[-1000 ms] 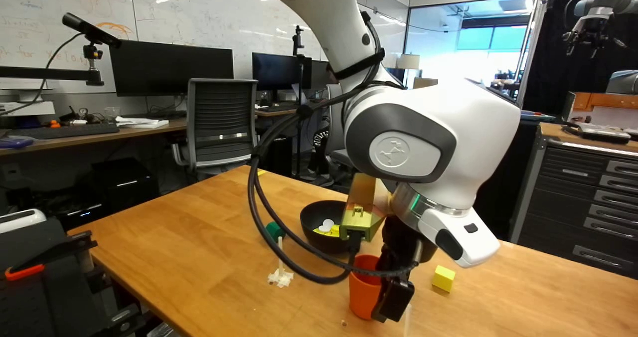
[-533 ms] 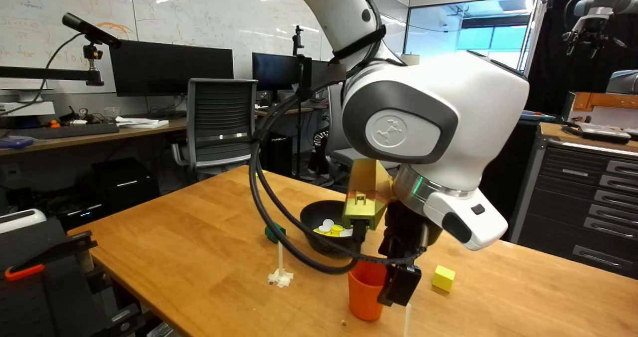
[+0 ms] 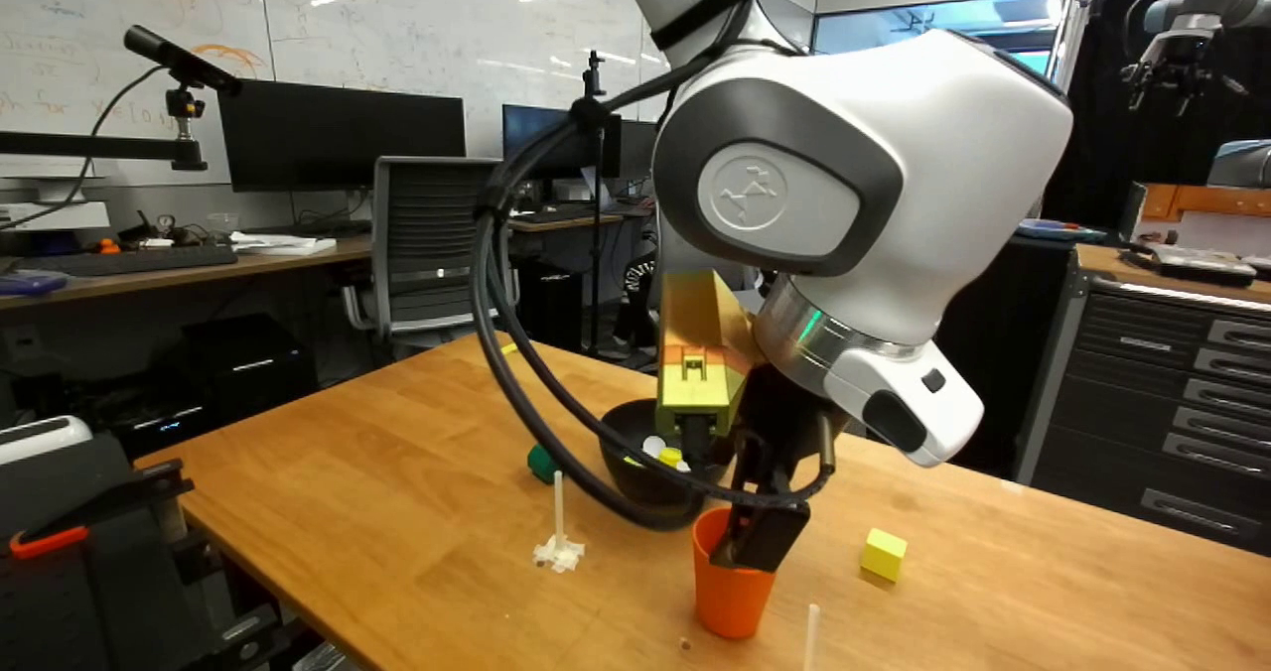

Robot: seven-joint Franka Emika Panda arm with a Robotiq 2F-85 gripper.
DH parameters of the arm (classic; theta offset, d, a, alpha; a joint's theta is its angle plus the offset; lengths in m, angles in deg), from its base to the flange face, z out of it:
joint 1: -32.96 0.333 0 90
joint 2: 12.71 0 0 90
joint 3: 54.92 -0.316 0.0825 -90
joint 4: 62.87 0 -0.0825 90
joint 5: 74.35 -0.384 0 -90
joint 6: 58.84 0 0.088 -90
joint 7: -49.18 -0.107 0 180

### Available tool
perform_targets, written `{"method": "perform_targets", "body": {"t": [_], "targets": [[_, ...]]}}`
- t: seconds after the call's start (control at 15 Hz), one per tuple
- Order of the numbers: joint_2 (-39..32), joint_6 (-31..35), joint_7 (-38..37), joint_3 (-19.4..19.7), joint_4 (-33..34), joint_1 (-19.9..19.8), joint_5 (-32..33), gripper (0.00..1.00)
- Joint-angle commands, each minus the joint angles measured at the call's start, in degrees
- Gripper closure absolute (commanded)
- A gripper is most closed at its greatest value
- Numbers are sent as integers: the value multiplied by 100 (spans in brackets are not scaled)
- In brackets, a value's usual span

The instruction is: Pour the contents in the orange cup into the black bowl

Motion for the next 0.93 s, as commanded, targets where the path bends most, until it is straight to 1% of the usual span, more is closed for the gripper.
{"method": "perform_targets", "body": {"t": [0.0,0.33,0.53,0.73,0.87], "targets": [[476,-851,841,-31,-368,-108,88,0],[754,-1966,1855,140,-603,-41,597,0],[859,-2619,2405,232,-637,-7,1034,0],[963,-3124,2963,295,-662,35,1560,0],[1064,-3202,3197,330,-725,70,1747,0]]}}
